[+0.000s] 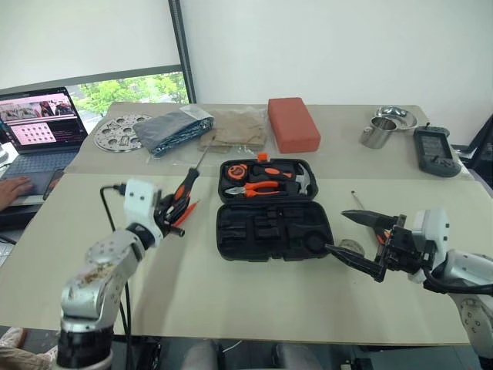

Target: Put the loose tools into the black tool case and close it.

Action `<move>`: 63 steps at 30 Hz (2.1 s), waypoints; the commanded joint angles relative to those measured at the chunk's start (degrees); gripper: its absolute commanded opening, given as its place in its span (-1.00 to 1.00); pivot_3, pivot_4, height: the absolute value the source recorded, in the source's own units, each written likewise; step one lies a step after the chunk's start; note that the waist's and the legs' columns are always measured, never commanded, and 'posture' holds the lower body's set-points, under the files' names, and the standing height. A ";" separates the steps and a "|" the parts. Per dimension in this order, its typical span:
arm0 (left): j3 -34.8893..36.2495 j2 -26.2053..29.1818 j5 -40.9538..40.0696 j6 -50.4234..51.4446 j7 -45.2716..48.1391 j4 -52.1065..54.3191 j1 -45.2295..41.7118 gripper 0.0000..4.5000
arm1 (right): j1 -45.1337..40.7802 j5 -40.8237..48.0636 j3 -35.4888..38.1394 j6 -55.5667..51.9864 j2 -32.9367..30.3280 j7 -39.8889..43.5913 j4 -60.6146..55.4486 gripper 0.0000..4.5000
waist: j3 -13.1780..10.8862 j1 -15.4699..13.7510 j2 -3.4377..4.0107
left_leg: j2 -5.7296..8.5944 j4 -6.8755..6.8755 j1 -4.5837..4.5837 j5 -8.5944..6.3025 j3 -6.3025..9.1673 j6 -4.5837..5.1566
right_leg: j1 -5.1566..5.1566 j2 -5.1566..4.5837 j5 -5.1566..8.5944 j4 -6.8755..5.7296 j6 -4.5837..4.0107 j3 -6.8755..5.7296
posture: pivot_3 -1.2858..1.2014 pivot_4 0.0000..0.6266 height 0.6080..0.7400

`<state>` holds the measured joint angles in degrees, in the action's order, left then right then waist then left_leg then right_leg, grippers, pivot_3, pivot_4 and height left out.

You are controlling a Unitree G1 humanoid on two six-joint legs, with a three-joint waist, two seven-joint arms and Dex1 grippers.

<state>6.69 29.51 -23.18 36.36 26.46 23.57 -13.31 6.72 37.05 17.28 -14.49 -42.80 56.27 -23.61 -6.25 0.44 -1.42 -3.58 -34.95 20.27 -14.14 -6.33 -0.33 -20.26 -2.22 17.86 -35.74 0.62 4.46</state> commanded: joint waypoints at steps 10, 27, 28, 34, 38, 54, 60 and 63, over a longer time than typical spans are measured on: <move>-21.86 6.89 17.61 -29.67 28.63 -32.59 -24.05 -0.60 | 2.92 0.39 6.84 2.94 0.66 1.49 2.00 1.00 | -0.05 0.08 0.15 | 0.10 0.03 0.08 -0.03 0.01 0.10 | -0.02 0.02 0.01 0.09 0.01 -0.14 | 0.03 -0.52 1.00; -27.85 1.53 24.65 -30.35 38.64 -43.58 -31.87 -0.60 | 10.38 0.19 11.20 4.25 3.50 -1.42 -2.90 1.00 | -0.07 0.22 0.27 | 0.13 -0.24 0.72 -0.03 0.16 0.12 | -0.13 0.21 0.04 -0.04 0.06 -0.31 | 0.03 -0.52 1.00; -27.78 1.68 24.89 -29.85 38.86 -43.33 -31.67 -0.60 | 10.41 0.22 11.18 4.30 3.51 -1.47 -2.92 1.00 | -0.07 0.25 0.28 | 0.13 -0.27 0.72 -0.02 0.16 0.12 | -0.13 0.21 0.04 -0.05 0.06 -0.30 | 0.03 -0.52 1.00; -28.02 1.90 27.37 -29.51 37.95 -44.19 -31.35 -0.60 | 10.30 0.52 11.08 4.28 3.50 -1.25 -2.87 1.00 | -0.07 0.18 0.28 | 0.14 -0.38 0.74 -0.02 0.21 0.13 | -0.11 0.20 0.03 -0.12 0.06 -0.30 | 0.03 -0.52 1.00; -28.21 1.33 28.53 -29.39 37.05 -45.48 -31.14 -0.60 | 9.77 0.45 10.89 4.19 3.26 -1.14 -2.52 1.00 | -0.07 0.15 0.28 | 0.15 -0.38 0.75 -0.01 0.24 0.13 | -0.11 0.20 0.03 -0.12 0.06 -0.31 | 0.03 -0.52 1.00; -28.83 1.08 29.28 -28.93 39.15 -46.68 -30.86 -0.60 | 8.57 0.05 10.23 4.23 3.25 -0.93 -1.92 1.00 | -0.06 0.19 0.30 | 0.15 -0.42 0.75 0.00 0.26 0.14 | -0.11 0.21 0.03 -0.20 0.06 -0.31 | 0.03 -0.52 1.00; -29.26 1.38 30.18 -29.23 39.43 -48.10 -31.26 -0.60 | 8.32 -0.03 9.89 4.18 3.32 -1.15 -2.10 1.00 | -0.04 0.21 0.32 | 0.14 -0.43 0.74 0.00 0.26 0.14 | -0.11 0.21 0.03 -0.22 0.06 -0.31 | 0.03 -0.52 1.00; -29.10 1.18 30.42 -29.59 38.89 -48.85 -31.64 -0.05 | 8.03 0.02 9.83 4.03 3.20 -1.26 -2.16 1.00 | -0.03 0.25 0.34 | 0.14 -0.44 0.73 0.00 0.26 0.14 | -0.11 0.22 0.03 -0.23 0.06 -0.30 | 0.03 -0.52 1.00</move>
<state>-21.64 30.46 5.94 7.13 64.75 -24.23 -44.74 15.59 36.74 26.12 -11.71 -39.30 54.96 -24.37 -6.28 0.69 -1.08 -3.44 -35.40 20.99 -14.14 -6.07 -0.19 -20.37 -1.99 17.89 -35.98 0.67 4.16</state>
